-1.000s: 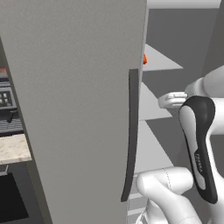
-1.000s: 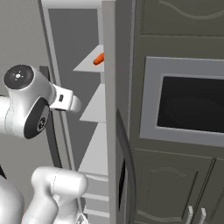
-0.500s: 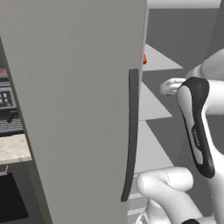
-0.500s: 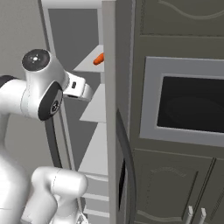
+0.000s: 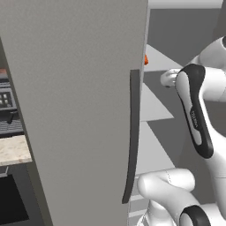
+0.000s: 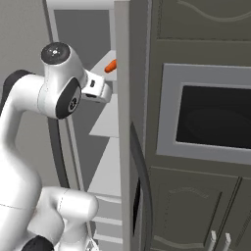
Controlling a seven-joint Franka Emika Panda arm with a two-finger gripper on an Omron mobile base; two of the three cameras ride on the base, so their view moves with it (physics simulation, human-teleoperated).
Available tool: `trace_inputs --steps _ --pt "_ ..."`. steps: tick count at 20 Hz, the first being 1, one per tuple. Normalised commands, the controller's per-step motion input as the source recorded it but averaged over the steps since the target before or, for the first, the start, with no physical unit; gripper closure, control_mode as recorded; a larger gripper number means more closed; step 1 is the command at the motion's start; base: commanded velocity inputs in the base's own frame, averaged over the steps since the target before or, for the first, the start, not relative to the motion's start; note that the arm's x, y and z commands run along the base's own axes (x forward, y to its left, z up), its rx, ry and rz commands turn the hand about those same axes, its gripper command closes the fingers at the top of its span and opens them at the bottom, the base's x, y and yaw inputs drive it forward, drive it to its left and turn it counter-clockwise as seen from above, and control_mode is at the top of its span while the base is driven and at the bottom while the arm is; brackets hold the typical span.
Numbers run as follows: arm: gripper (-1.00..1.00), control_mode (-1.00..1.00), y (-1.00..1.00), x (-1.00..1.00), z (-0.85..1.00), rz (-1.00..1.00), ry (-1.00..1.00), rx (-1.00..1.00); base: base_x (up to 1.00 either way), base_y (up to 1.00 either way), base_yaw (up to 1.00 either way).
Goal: Take the carrot and onion out of the freezer and place them in the tupperware container on the counter. Then put the tupperware containing the vegetables back in the freezer.
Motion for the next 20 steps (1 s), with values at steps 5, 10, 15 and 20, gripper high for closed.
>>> trace_inputs --steps 5,10,15,20 --pt "-1.00 -1.00 -0.01 0.25 0.27 0.00 0.00 0.06 0.00 0.00 0.00" --pt "-1.00 -1.00 0.00 0.31 0.27 0.00 0.00 0.08 0.00 0.00 0.00" --pt "-1.00 -1.00 0.00 0.43 0.09 0.00 -0.02 0.06 0.00 0.00 0.00" --pt "-1.00 -1.00 0.00 0.36 0.01 0.00 -0.13 0.03 0.00 0.00 0.00"
